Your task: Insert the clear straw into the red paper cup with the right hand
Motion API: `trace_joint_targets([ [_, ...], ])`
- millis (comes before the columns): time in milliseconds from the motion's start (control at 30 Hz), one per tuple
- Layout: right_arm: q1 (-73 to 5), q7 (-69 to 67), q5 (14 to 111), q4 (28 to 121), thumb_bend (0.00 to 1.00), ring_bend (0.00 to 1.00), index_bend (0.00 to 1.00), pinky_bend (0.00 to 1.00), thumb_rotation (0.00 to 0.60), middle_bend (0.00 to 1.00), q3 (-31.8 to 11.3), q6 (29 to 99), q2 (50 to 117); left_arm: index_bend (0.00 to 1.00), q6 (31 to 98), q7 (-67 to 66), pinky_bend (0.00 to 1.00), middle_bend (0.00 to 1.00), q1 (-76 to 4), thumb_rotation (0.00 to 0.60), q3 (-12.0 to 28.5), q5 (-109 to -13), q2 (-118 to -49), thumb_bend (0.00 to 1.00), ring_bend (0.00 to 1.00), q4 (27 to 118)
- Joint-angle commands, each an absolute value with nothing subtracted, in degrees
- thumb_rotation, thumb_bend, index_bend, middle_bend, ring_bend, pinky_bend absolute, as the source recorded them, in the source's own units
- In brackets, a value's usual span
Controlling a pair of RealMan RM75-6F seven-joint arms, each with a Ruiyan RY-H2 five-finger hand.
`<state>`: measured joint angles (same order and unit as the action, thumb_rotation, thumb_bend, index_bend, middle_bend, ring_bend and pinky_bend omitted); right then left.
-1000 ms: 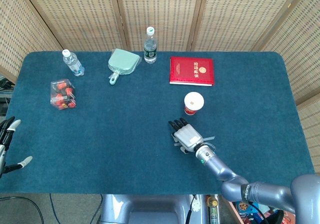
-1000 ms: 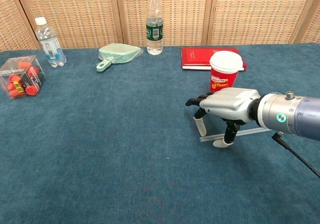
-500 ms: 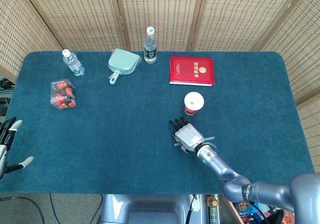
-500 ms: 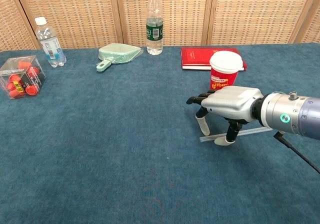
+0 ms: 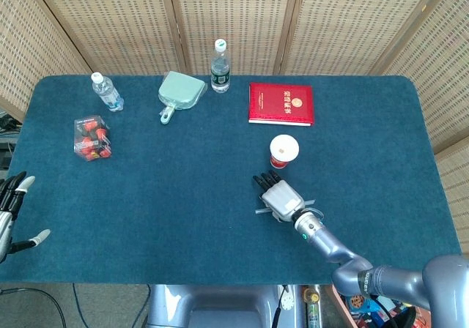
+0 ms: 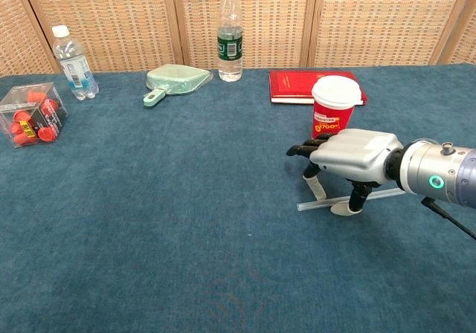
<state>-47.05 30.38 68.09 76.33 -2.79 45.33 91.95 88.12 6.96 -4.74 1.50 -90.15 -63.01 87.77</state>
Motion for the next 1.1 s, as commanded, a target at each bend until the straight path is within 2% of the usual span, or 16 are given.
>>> trace_joint_targets([
  [33, -46.9, 29.33, 68.78, 75.54, 0.41, 0.0, 0.58, 0.0, 0.6, 0.07, -2.54, 45.44, 92.38, 0.0, 88.17, 6.95, 0.0, 0.0, -4.73, 0.6, 1.5, -90.16, -63.01, 0.15, 0.0, 87.76],
  [367, -46.55, 27.07, 70.1, 75.51, 0.44, 0.0, 0.63, 0.0, 0.6, 0.09, -2.8, 46.19, 92.22, 0.0, 88.26, 7.15, 0.0, 0.0, -4.7, 0.6, 1.49, -90.11, -62.97, 0.15, 0.0, 87.73],
  [667, -45.71, 21.88, 73.85, 82.83, 0.44, 0.0, 0.64, 0.0, 0.6, 0.11, -4.48, 49.84, 87.6, 0.0, 88.23, 7.44, 0.0, 0.0, -4.71, 0.6, 1.52, -89.98, -62.93, 0.15, 0.0, 87.65],
  [800, -44.66, 15.03, 75.81, 90.22, 0.44, 0.0, 0.64, 0.0, 0.6, 0.11, -7.83, 53.72, 82.21, 0.0, 88.9, 6.89, 0.0, 0.0, -4.44, 0.6, 1.68, -89.9, -63.06, 0.15, 0.0, 87.8],
  [1100, -44.08, -2.13, 73.36, 98.15, 0.44, 0.0, 0.64, 0.0, 0.6, 0.12, -15.7, 54.61, 72.77, 0.0, 88.02, 5.96, 0.0, 0.0, -4.83, 0.6, 2.38, -88.48, -63.24, 0.15, 0.0, 88.05],
])
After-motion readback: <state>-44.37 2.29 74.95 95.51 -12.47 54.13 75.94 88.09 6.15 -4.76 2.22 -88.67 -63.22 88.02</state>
